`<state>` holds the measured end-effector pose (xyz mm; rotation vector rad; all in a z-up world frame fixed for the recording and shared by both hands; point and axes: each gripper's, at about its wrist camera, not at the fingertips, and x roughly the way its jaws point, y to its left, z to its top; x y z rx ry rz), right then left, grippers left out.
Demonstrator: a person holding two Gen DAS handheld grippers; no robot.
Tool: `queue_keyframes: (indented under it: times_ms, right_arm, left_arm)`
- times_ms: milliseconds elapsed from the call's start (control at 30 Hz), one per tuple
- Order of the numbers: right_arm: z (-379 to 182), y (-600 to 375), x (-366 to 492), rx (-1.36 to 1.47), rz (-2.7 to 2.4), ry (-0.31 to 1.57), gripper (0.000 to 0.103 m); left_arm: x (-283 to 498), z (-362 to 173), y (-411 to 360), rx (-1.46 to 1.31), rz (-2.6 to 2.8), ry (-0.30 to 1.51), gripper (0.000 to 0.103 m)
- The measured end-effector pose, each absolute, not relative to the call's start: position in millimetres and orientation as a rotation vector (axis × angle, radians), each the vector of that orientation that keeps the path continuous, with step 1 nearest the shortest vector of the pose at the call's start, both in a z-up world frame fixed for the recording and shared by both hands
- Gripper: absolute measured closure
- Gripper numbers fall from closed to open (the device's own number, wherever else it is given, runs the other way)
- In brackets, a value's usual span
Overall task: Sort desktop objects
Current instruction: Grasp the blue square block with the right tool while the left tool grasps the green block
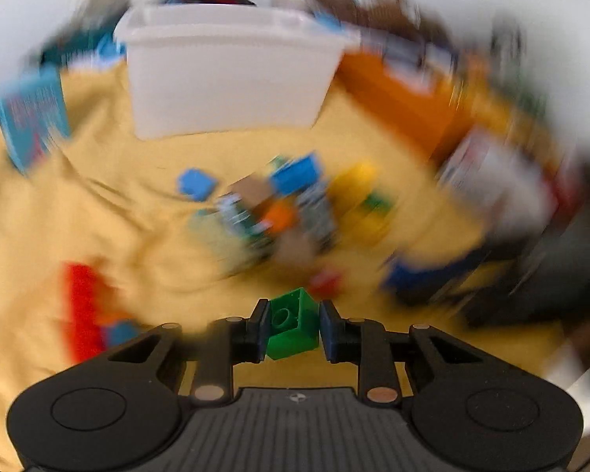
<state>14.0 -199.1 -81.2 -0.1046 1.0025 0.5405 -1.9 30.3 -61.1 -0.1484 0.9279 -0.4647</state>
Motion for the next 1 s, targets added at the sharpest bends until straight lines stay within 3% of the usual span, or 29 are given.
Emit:
queue_keyframes:
  times_ms: [267,367,567,733,967,1000]
  right_arm:
    - [-99,-201,26,-0.003,0.488,1.027,0.059]
    - [-94,-205,23,-0.031,0.488,0.989,0.052]
    - [-82,-208,16,-0.146,0.54,0.908,0.048]
    - [-80,-192,8,-0.298,0.586,0.883,0.049]
    - [-84,-175,-1,-0.425,0.621,0.86,0.052]
    - [-86,-172,-1,-0.446,0.622,0.858,0.052]
  left_arm:
    - [6,-91,37,-0.36,-0.411,1.094,0.073]
    - [5,-87,50,-0.362,-0.359,1.05,0.061]
    - [-13,-60,28,0.031,-0.421,0.91,0.05]
    - [-28,-75,-11,0.41,-0.373,0.854,0.05]
    - [-24,-103,-22,0.552,-0.331,0.846,0.05]
    - [-21,-102,-17,0.517,-0.335,0.859,0.055]
